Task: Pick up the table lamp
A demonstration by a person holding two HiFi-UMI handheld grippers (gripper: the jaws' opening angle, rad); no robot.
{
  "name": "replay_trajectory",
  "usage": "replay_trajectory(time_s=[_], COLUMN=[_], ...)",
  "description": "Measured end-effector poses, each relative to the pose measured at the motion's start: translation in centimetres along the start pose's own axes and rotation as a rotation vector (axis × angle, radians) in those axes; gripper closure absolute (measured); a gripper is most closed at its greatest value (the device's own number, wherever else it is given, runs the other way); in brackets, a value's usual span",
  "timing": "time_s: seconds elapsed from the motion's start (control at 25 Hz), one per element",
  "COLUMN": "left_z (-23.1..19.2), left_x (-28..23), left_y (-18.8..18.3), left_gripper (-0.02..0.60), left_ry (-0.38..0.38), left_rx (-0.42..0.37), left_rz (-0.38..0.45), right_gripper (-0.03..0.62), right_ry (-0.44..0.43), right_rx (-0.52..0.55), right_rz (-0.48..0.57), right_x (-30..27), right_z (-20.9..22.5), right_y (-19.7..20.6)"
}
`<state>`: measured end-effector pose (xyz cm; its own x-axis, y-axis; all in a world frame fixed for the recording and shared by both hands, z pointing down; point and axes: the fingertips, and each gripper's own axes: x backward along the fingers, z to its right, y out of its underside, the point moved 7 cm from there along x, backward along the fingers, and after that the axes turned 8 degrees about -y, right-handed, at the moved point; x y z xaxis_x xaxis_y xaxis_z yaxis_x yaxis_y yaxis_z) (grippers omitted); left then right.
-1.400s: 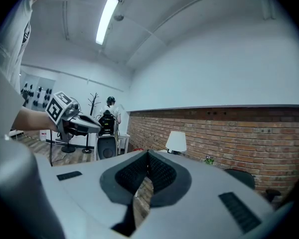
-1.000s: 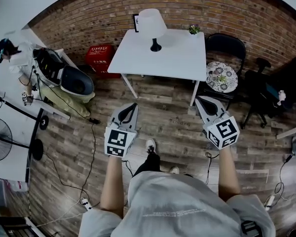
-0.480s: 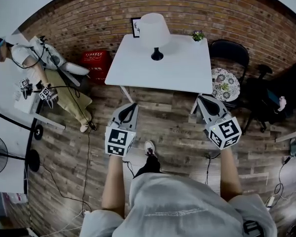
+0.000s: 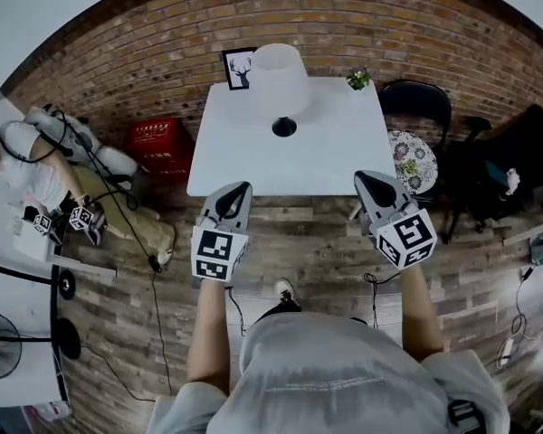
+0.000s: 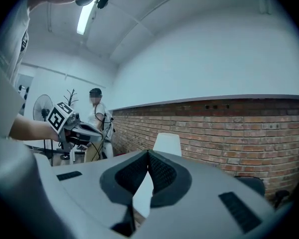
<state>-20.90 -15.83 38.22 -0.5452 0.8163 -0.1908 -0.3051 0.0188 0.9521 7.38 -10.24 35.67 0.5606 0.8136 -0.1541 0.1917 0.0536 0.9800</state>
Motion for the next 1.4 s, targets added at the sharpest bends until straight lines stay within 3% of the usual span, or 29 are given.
replay_trajectory(time_s=[0.4, 0.68, 0.96, 1.16, 1.2, 1.24, 1.4], left_z=[-4.0, -3.9, -1.8, -0.5, -0.3, -0.1, 0.1], left_x=[-9.0, -14.8, -20.1, -22.8, -23.3, -23.9, -25.8], left_y=[1.0, 2.1, 2.9, 3.8, 4.1, 4.5, 6.4], left_gripper=[0.572, 0.572, 0.57, 0.561, 0.528, 0.454, 0.426], left_ry=[0.122, 0.145, 0.132, 0.085, 0.083, 0.082, 0.059], left_rx=[0.031, 0.085, 0.143, 0.189, 0.203, 0.22, 0.263], left_rz=[-0.008, -0.047, -0.112, -0.149, -0.155, -0.163, -0.192], right_gripper=[0.592, 0.592, 0.584, 0.527, 0.513, 0.498, 0.412], right_ry=[0.117, 0.109, 0.044, -0.056, -0.083, -0.109, -0.206], right_rx=[-0.04, -0.074, -0.092, -0.082, -0.083, -0.086, -0.084], right_rz=[-0.033, -0.083, -0.087, -0.092, -0.097, -0.105, -0.147], right_x=[-5.1, -7.3, -9.4, -11.1, -11.5, -12.0, -13.9], right_z=[3.5, 7.1, 12.8, 16.3, 16.8, 17.3, 18.2], right_y=[0.6, 2.8, 5.1, 6.7, 7.1, 7.6, 9.5])
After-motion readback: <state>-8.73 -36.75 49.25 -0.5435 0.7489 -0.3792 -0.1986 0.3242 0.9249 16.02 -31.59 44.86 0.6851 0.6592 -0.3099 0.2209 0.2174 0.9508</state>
